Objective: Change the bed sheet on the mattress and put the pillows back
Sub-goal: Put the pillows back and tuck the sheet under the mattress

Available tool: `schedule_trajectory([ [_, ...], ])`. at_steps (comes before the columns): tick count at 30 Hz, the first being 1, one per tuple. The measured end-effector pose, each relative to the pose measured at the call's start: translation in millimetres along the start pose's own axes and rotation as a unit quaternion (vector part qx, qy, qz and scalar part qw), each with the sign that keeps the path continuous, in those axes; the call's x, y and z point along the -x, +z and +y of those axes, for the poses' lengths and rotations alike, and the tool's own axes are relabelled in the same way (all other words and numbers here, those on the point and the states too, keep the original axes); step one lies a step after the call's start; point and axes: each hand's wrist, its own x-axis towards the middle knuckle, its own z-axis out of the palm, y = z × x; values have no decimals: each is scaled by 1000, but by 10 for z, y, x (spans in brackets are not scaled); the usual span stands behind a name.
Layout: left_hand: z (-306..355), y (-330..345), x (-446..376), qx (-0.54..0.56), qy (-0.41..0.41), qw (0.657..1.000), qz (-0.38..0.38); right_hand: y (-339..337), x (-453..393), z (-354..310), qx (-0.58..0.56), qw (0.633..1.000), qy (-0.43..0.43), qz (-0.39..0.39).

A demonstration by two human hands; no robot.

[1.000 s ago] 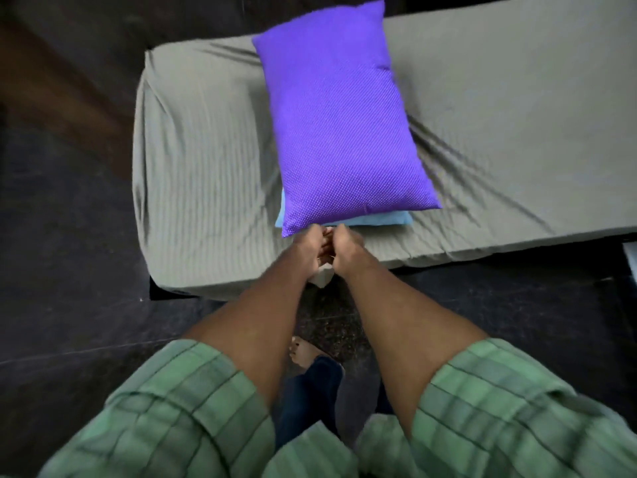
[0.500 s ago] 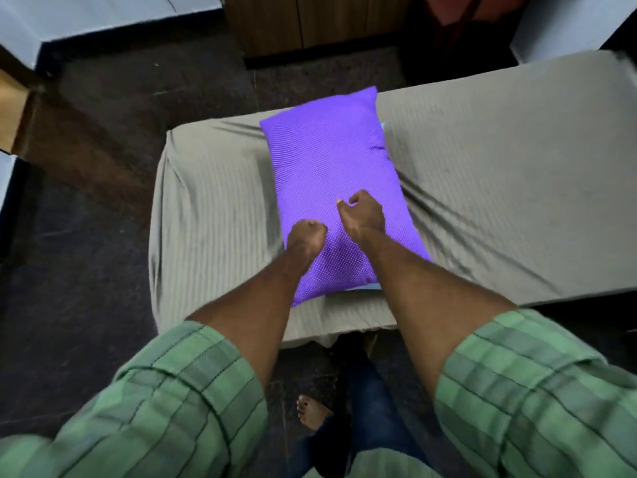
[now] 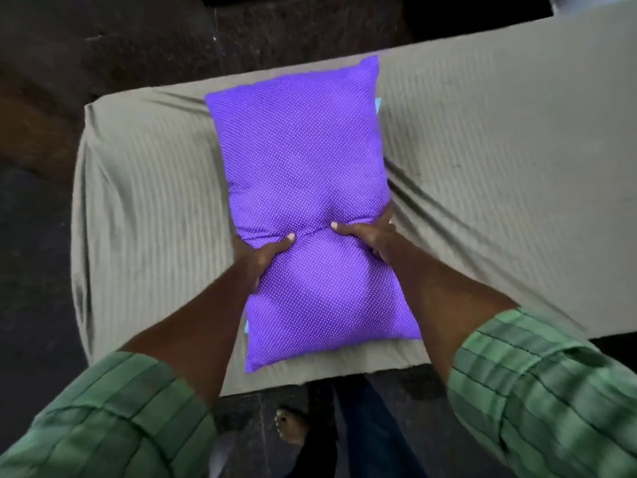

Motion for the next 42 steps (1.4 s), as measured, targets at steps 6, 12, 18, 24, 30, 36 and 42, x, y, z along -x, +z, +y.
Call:
schedule_trajectory([
  [6,-227,219,-476,11,27,998,-53,101,-572,211,-37,999,5,-8],
  [12,-257,156,-647,9,-1,998,-69,98,-626,213,-59,997,-46,-1],
  [18,34,-208,-218,57,12,991,-117,67,210,73,-128,987,-87,31],
  [24,439,-1189,74,58,47,992,-97,664,1204,-239,-169,979,-103,58],
  [30,617,-2610,-76,33,76,994,-74,1739,2005,-630,-190,972,-120,68],
  [36,561,-3855,-317,76,106,991,-25,2795,2454,-1187,-173,969,-164,59],
  [42,374,-4611,-867,61,94,994,11,3680,2379,-1478,-155,974,-136,89],
])
